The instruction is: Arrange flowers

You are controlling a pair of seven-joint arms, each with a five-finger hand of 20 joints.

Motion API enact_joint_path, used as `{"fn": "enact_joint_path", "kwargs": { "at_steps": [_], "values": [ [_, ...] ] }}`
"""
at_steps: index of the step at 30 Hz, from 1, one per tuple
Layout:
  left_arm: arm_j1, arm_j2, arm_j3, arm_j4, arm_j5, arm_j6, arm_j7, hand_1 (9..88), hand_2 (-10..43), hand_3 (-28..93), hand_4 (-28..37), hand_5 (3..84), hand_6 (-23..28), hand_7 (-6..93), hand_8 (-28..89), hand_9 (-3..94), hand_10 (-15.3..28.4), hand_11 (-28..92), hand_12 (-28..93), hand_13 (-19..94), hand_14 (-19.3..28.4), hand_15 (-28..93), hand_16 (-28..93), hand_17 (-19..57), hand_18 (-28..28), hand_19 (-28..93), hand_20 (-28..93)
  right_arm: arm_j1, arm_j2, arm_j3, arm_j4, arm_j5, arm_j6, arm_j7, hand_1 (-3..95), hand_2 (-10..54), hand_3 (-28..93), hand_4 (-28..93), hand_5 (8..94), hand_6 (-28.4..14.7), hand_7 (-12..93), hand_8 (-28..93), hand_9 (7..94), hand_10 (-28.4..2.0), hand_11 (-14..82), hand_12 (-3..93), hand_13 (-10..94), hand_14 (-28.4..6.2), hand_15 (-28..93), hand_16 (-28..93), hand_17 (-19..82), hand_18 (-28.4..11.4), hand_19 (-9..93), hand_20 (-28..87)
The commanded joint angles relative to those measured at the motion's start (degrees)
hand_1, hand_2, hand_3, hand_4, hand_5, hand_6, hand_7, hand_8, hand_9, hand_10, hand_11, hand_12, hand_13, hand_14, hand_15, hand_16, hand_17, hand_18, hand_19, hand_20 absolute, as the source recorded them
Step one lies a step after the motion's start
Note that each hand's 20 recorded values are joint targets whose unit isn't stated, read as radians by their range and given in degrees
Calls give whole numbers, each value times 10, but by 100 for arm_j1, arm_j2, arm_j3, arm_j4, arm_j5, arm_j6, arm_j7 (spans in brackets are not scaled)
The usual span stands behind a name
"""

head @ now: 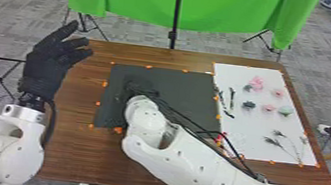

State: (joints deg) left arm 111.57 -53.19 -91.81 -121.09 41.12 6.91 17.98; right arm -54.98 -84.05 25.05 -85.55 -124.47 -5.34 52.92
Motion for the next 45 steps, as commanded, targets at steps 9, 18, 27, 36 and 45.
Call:
{"fn": "enact_joint_path", "kwargs": {
  "at_steps": [9, 18, 27, 36, 45],
  "values": [
    [271, 387, 147, -66, -309, 245, 692, 237, 53, 781, -271, 353, 58, 128, -101, 356, 188, 238, 124, 263, 267, 503, -60, -83, 284, 533, 151, 453, 208, -816, -93, 238, 328, 329, 447, -53, 709, -282, 936, 5, 169, -13, 937, -106, 517, 196, 887, -97, 696, 191, 496, -251, 932, 463],
    [306, 405, 163, -88, -333, 301, 725, 238, 53, 783, -269, 353, 60, 128, -102, 355, 187, 239, 124, 263, 266, 504, -59, -83, 284, 534, 151, 369, 180, -703, -290, 472, 158, 166, 371, -5, 706, -283, 937, 4, 175, -149, 937, -109, 506, 199, 875, -110, 705, 196, 482, -259, 932, 472],
    [866, -295, -471, -322, -3, 98, -235, 239, 54, 782, -266, 354, 61, 129, -101, 355, 187, 239, 124, 263, 267, 505, -60, -83, 284, 535, 151, -794, 132, 404, -772, -714, -257, -444, 302, 41, 698, -275, 908, -11, 148, -146, 937, -119, 486, 193, 861, -119, 711, 193, 474, -271, 932, 472],
    [1389, -306, -759, -526, -66, 217, -121, 238, 53, 783, -266, 352, 61, 130, -101, 355, 189, 241, 124, 264, 269, 506, -60, -83, 284, 535, 151, -1146, 522, 697, -997, -755, -989, -400, 266, 64, 695, -263, 860, -32, 125, -130, 930, -128, 455, 220, 831, -128, 731, 192, 452, -277, 932, 476],
    [1344, -307, -740, -524, -58, 209, -116, 238, 53, 784, -266, 352, 61, 130, -102, 354, 189, 241, 124, 263, 267, 505, -60, -83, 284, 535, 151, -1531, 531, 772, -1110, -744, -1520, -616, 244, 87, 694, -251, 832, -41, 113, -126, 903, -137, 462, 229, 800, -139, 747, 186, 424, -280, 932, 472]
  ]
}}
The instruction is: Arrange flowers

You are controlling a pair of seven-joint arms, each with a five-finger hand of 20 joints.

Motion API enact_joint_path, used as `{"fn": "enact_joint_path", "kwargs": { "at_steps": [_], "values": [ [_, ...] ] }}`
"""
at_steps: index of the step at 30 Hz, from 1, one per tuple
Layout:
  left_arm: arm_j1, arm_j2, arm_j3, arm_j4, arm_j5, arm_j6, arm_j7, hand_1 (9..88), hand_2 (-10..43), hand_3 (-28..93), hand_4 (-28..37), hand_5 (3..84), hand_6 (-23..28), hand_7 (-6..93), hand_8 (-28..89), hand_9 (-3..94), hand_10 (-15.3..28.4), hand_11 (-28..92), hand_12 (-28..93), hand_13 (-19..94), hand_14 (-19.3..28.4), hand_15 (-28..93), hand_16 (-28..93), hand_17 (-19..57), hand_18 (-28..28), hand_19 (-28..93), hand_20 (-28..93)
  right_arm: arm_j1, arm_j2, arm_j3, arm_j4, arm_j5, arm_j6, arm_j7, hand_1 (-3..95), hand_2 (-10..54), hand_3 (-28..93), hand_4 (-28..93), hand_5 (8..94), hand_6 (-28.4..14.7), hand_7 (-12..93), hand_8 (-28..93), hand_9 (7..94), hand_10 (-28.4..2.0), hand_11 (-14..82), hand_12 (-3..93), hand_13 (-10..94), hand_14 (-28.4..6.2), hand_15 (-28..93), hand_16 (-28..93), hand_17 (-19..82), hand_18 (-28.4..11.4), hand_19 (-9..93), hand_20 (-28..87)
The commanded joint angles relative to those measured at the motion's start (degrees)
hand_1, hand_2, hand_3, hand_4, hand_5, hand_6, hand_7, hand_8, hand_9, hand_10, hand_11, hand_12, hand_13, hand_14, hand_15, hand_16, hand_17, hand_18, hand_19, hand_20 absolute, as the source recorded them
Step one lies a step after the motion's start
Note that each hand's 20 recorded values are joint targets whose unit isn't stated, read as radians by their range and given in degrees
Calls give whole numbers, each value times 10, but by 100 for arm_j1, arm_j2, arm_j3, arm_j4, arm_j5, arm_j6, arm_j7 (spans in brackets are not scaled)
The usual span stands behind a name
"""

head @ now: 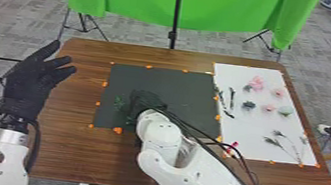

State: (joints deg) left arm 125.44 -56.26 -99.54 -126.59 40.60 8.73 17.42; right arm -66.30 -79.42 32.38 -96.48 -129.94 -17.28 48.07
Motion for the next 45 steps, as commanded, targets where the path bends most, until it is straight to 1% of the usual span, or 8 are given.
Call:
{"fn": "enact_joint_path", "kwargs": {
  "at_steps": [1, 5, 14, 21, 25, 31, 37, 45],
  "values": [
    [-53, 11, 38, 30, -10, 30, -52, 238, 53, 784, -266, 352, 61, 130, -102, 354, 189, 241, 124, 263, 267, 505, -60, -83, 284, 535, 151, -472, 53, 73, -63, -246, -375, -214, 244, 87, 694, -251, 831, -41, 113, -126, 901, -137, 463, 228, 798, -139, 748, 186, 422, -280, 932, 473],
    [-6, 25, 14, 17, -29, 66, -24, 238, 53, 784, -267, 351, 62, 132, -102, 354, 189, 242, 124, 264, 267, 506, -60, -83, 284, 535, 151, -709, -79, 189, -199, -445, -615, -478, 242, 88, 694, -249, 831, -42, 112, -124, 895, -138, 469, 228, 795, -141, 752, 184, 416, -281, 932, 473],
    [-76, -24, 57, 57, 21, 0, -169, 238, 53, 784, -267, 352, 62, 132, -102, 354, 189, 243, 124, 264, 268, 508, -60, -83, 284, 535, 151, -951, -311, 423, -383, -291, -670, -711, 243, 89, 698, -250, 830, -42, 111, -125, 892, -138, 472, 226, 789, -143, 757, 180, 412, -280, 932, 472],
    [-95, -65, 81, 57, 50, -26, -234, 240, 53, 784, -267, 353, 65, 131, -102, 354, 190, 244, 123, 263, 268, 510, -61, -83, 284, 536, 151, -596, -35, -49, -305, -404, 259, -433, 244, 91, 702, -253, 816, -43, 107, -123, 883, -140, 475, 224, 780, -144, 760, 178, 405, -279, 932, 466],
    [16, -88, 5, 23, 56, -16, -255, 240, 54, 783, -267, 353, 65, 131, -102, 353, 189, 245, 124, 264, 269, 511, -61, -83, 284, 536, 151, -659, -11, 80, -365, -1020, 510, -1011, 234, 92, 718, -247, 801, -39, 117, -119, 864, -147, 487, 227, 766, -150, 768, 176, 392, -281, 932, 464],
    [-54, -33, 67, 42, 29, 3, -232, 241, 55, 782, -267, 353, 65, 131, -102, 354, 191, 244, 123, 264, 267, 512, -62, -83, 284, 536, 151, -619, -34, 35, -414, -1574, 740, -1605, 214, 97, 736, -242, 723, -43, 128, -117, 766, -176, 527, 222, 699, -169, 789, 162, 332, -283, 932, 418],
    [-42, 20, 35, 15, -7, 56, -135, 241, 55, 781, -265, 351, 65, 132, -101, 353, 191, 246, 124, 263, 267, 513, -63, -83, 284, 537, 151, -1267, -471, 936, -580, -1553, -686, -2968, 199, 97, 776, -257, 646, -20, 145, -128, 611, -209, 579, 198, 550, -190, 830, 123, 192, -272, 850, 408],
    [-83, 143, 24, 19, -72, 172, -34, 241, 55, 782, -265, 350, 65, 133, -102, 354, 190, 248, 124, 264, 268, 513, -64, -82, 284, 538, 150, -1299, -899, 1346, -390, -2869, -1663, -4594, 159, 115, 821, -282, 571, 27, 166, -149, 380, -256, 551, 158, 288, -233, 830, 55, 2, -246, 676, 394]
  ]
}}
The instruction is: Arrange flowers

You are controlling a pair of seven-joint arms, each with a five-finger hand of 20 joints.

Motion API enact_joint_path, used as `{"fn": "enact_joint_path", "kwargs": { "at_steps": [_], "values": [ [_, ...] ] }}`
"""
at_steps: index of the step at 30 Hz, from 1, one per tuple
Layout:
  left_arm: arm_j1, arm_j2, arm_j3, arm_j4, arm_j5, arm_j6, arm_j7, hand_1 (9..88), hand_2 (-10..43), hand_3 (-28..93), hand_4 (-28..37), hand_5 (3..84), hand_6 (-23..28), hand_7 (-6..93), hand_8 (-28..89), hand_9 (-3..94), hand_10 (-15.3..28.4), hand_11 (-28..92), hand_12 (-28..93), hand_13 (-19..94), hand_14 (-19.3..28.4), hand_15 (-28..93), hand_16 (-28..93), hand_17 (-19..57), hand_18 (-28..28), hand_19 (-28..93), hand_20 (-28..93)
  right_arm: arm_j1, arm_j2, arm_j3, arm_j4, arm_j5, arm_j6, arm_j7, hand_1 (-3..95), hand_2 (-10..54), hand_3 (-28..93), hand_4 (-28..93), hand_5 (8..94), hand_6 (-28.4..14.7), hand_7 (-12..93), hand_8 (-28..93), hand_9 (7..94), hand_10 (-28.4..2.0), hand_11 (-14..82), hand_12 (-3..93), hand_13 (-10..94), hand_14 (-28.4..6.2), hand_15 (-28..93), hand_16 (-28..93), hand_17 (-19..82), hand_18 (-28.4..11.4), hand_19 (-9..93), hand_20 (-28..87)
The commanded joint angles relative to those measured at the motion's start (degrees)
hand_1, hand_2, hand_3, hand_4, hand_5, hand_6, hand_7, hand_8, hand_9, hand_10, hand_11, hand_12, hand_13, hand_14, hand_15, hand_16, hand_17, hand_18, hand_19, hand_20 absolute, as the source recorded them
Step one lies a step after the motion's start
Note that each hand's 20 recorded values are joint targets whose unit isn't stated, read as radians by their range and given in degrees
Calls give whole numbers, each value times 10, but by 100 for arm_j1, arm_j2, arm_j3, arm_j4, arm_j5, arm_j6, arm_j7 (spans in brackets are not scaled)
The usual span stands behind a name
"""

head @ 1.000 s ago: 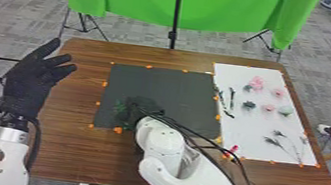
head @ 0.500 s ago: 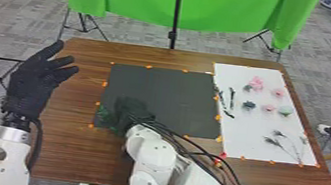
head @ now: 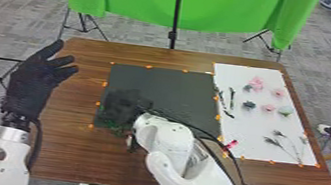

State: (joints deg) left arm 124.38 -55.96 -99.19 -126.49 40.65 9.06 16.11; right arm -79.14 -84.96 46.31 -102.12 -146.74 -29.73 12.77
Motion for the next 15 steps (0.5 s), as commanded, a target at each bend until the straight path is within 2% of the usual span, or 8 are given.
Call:
{"fn": "enact_joint_path", "kwargs": {
  "at_steps": [1, 4, 7, 9, 10, 12, 13, 15],
  "values": [
    [-329, -21, 64, 154, 44, -80, -277, 242, 55, 782, -265, 350, 65, 134, -102, 354, 191, 249, 124, 264, 269, 514, -64, -83, 284, 538, 150, 185, -132, -260, 177, -861, -337, -642, 154, 120, 821, -282, 561, 32, 168, -150, 360, -257, 541, 155, 259, -235, 827, 48, -14, -245, 660, 390],
    [-719, -105, 205, 321, 136, -321, -598, 241, 55, 782, -265, 350, 65, 134, -102, 354, 191, 249, 124, 265, 269, 515, -64, -83, 284, 538, 149, 382, 76, -472, 199, -716, -115, -388, 132, 144, 813, -283, 527, 43, 173, -156, 317, -256, 494, 142, 199, -236, 825, 27, -40, -242, 640, 383],
    [-982, -176, 300, 467, 184, -502, -789, 242, 55, 782, -265, 350, 66, 135, -102, 354, 191, 250, 124, 265, 270, 516, -64, -82, 284, 538, 149, 710, 389, -873, 214, -556, 116, 37, 118, 157, 800, -283, 502, 44, 168, -155, 291, -257, 462, 135, 156, -236, 828, 17, -57, -238, 635, 380],
    [-1150, -206, 365, 559, 206, -614, -838, 242, 55, 782, -265, 350, 66, 134, -102, 353, 192, 251, 124, 264, 270, 517, -64, -83, 284, 539, 149, 1035, 636, -1234, 228, -463, 152, 367, 111, 162, 792, -283, 497, 44, 161, -153, 277, -256, 442, 136, 126, -239, 828, 9, -67, -237, 633, 379],
    [-1197, -189, 399, 586, 202, -637, -777, 242, 55, 782, -265, 349, 66, 134, -102, 353, 192, 251, 123, 264, 270, 516, -65, -83, 284, 539, 149, 1192, 734, -1390, 255, -476, 219, 455, 110, 163, 791, -283, 496, 44, 160, -152, 272, -256, 438, 138, 121, -240, 829, 7, -71, -235, 633, 379],
    [-1295, -245, 419, 634, 232, -711, -944, 242, 55, 781, -265, 349, 66, 135, -102, 353, 192, 252, 123, 265, 269, 516, -65, -82, 284, 539, 149, 1298, 820, -1575, 301, -543, 195, 692, 105, 178, 775, -283, 491, 46, 157, -151, 254, -258, 412, 137, 91, -241, 832, 2, -80, -232, 631, 379],
    [-1306, -282, 426, 650, 239, -744, -1001, 242, 55, 782, -265, 349, 66, 135, -102, 354, 192, 252, 123, 265, 269, 516, -65, -82, 284, 539, 149, 1314, 851, -1626, 315, -555, 159, 785, 103, 181, 773, -283, 488, 47, 156, -151, 244, -258, 404, 139, 77, -242, 833, -1, -84, -231, 631, 379],
    [-1013, -312, 254, 484, 243, -633, -1122, 242, 55, 781, -265, 349, 65, 136, -102, 353, 192, 253, 123, 265, 270, 517, -65, -82, 284, 539, 148, 964, 604, -1361, 407, -1130, -21, 450, 96, 205, 753, -283, 485, 49, 153, -149, 233, -259, 393, 144, 56, -244, 833, -8, -95, -227, 631, 381]
  ]
}}
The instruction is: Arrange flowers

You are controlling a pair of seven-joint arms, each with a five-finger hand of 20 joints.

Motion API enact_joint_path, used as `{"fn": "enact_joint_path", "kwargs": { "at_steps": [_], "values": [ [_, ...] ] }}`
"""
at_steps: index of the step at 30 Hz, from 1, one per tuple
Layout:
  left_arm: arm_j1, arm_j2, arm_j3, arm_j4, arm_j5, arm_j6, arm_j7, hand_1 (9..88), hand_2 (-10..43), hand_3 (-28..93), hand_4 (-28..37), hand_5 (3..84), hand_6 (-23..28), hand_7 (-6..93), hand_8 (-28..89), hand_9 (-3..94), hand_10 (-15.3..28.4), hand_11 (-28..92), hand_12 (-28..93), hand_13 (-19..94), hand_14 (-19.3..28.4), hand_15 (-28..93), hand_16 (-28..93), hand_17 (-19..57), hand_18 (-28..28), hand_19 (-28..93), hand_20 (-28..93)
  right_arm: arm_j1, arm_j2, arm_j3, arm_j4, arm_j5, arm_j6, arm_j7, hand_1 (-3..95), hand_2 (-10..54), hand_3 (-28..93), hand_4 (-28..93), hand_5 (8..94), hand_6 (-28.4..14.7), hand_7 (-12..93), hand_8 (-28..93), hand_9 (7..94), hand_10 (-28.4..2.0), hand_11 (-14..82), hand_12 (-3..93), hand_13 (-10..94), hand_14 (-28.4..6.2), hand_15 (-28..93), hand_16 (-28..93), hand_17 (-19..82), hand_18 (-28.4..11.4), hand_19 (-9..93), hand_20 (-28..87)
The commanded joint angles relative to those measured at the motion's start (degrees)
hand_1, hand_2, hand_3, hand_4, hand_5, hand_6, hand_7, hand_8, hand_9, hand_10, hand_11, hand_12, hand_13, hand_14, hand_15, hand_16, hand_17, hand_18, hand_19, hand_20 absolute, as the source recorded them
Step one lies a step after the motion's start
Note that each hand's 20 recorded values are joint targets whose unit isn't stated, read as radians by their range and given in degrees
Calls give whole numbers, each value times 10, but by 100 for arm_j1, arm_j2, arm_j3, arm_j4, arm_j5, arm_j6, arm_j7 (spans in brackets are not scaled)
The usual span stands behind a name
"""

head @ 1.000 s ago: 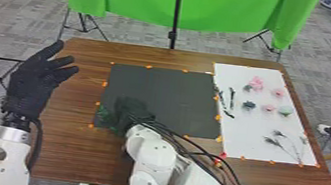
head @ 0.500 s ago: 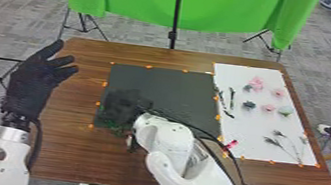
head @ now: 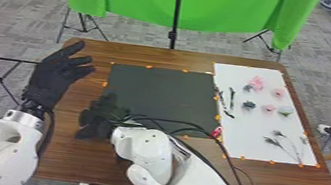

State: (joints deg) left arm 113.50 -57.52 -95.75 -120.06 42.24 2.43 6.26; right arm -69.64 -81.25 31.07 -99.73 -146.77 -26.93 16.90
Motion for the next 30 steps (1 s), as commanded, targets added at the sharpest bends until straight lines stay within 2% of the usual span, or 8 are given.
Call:
{"fn": "enact_joint_path", "kwargs": {
  "at_steps": [1, 3, 9, 12, 21, 25, 28, 30],
  "values": [
    [0, -122, -33, -112, 79, 3, -27, 242, 55, 782, -265, 349, 65, 136, -102, 353, 192, 253, 123, 265, 269, 516, -65, -82, 284, 539, 148, 286, 377, -88, 193, -881, -193, 322, 91, 213, 744, -283, 487, 48, 153, -149, 226, -259, 388, 145, 47, -246, 834, -9, -100, -226, 631, 382],
    [30, -147, -56, -126, 81, -18, -80, 242, 55, 782, -265, 349, 65, 136, -103, 353, 192, 253, 123, 265, 269, 517, -65, -82, 284, 539, 148, 228, 355, -46, 204, -932, -284, 297, 84, 224, 730, -283, 494, 45, 150, -148, 222, -259, 381, 147, 41, -247, 835, -12, -104, -225, 631, 383],
    [328, -79, -157, -290, 27, 183, 164, 241, 55, 782, -264, 349, 64, 136, -103, 353, 192, 253, 123, 265, 270, 517, -65, -82, 284, 539, 148, 42, 228, 141, 240, -1442, -183, -142, 89, 235, 719, -283, 515, 42, 141, -145, 221, -256, 368, 151, 34, -246, 836, -17, -109, -218, 633, 387],
    [170, -152, -108, -214, 67, 64, -33, 241, 55, 782, -265, 348, 64, 137, -103, 353, 192, 253, 123, 265, 270, 517, -65, -82, 284, 540, 148, 163, 293, -10, 284, -1113, -144, 333, 84, 241, 719, -283, 517, 42, 141, -144, 224, -257, 365, 153, 36, -246, 837, -19, -109, -219, 634, 389],
    [252, -130, -116, -260, 45, 108, 51, 241, 54, 783, -266, 349, 65, 136, -103, 354, 192, 254, 123, 265, 270, 516, -65, -82, 284, 540, 149, 446, 378, -171, 490, -801, -25, 861, 79, 243, 723, -283, 529, 30, 133, -141, 237, -263, 359, 153, 43, -258, 842, -22, -105, -221, 647, 397],
    [321, -90, -128, -284, 22, 158, 197, 241, 54, 784, -266, 349, 65, 136, -103, 354, 192, 254, 123, 265, 269, 517, -65, -81, 284, 540, 149, 637, 417, -225, 613, -568, 11, 1040, 76, 240, 725, -283, 536, 27, 130, -140, 243, -264, 358, 152, 48, -262, 844, -24, -105, -221, 650, 399],
    [700, 126, -171, -451, -153, 464, 771, 240, 54, 784, -266, 348, 65, 136, -103, 354, 192, 254, 123, 265, 270, 517, -65, -81, 284, 540, 149, 773, 371, -242, 739, -897, 125, 785, 73, 236, 728, -283, 538, 26, 130, -139, 245, -265, 359, 152, 50, -263, 846, -26, -104, -222, 653, 401],
    [709, 75, -195, -452, -125, 437, 685, 240, 54, 784, -266, 349, 65, 135, -103, 354, 192, 254, 123, 266, 270, 517, -65, -82, 284, 539, 149, 719, 359, -166, 759, -879, 121, 865, 71, 236, 730, -283, 539, 26, 130, -140, 247, -265, 359, 152, 50, -265, 846, -27, -104, -222, 654, 401]
  ]
}}
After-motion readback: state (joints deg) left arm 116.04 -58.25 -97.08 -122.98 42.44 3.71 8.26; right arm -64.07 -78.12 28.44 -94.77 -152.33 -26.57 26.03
